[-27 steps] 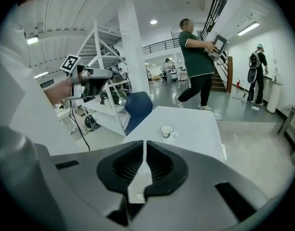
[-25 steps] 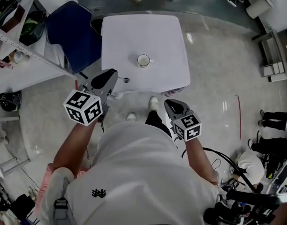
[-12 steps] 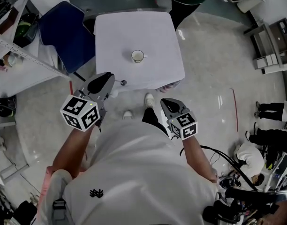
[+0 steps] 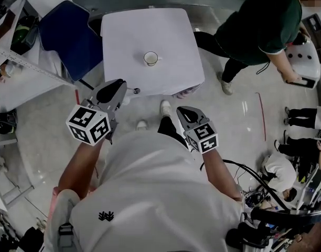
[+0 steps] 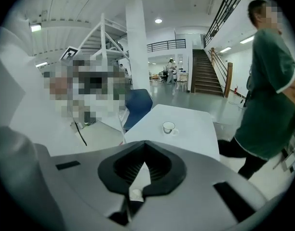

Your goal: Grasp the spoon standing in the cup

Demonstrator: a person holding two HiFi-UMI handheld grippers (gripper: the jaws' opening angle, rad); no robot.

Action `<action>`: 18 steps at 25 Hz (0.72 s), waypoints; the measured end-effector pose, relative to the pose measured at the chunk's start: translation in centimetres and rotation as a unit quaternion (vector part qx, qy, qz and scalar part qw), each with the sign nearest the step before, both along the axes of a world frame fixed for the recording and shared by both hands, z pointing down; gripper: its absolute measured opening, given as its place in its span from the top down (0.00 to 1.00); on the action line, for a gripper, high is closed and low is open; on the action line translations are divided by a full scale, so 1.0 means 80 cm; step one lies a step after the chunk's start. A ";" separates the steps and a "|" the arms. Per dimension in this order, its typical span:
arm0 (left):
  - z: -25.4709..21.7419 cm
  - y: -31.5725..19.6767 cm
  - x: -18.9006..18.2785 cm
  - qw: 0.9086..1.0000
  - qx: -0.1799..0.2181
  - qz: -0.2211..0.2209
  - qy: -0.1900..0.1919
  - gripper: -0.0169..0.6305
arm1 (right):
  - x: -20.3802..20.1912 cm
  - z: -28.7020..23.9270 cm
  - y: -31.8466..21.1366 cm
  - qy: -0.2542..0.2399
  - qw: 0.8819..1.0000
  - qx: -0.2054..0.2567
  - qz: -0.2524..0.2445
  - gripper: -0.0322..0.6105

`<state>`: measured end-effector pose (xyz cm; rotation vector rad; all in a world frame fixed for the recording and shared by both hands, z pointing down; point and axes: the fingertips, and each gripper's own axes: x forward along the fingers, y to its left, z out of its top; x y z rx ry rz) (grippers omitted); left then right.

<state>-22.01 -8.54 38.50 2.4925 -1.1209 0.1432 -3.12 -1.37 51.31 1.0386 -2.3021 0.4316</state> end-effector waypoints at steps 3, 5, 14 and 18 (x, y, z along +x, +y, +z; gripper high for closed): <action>0.004 -0.002 0.001 1.000 -0.001 -0.001 0.003 0.89 | 0.001 0.005 0.000 0.002 1.000 -0.004 -0.002 0.94; 0.008 -0.003 0.003 1.000 -0.005 0.000 0.006 0.89 | 0.003 0.008 0.003 0.002 1.000 -0.011 0.001 0.94; 0.015 -0.022 0.018 1.000 -0.010 -0.001 0.001 0.89 | 0.014 0.014 -0.009 0.004 1.000 -0.015 -0.002 0.94; 0.015 -0.044 0.041 1.000 -0.004 0.002 -0.002 0.89 | 0.037 0.016 -0.021 0.007 1.000 -0.016 0.003 0.94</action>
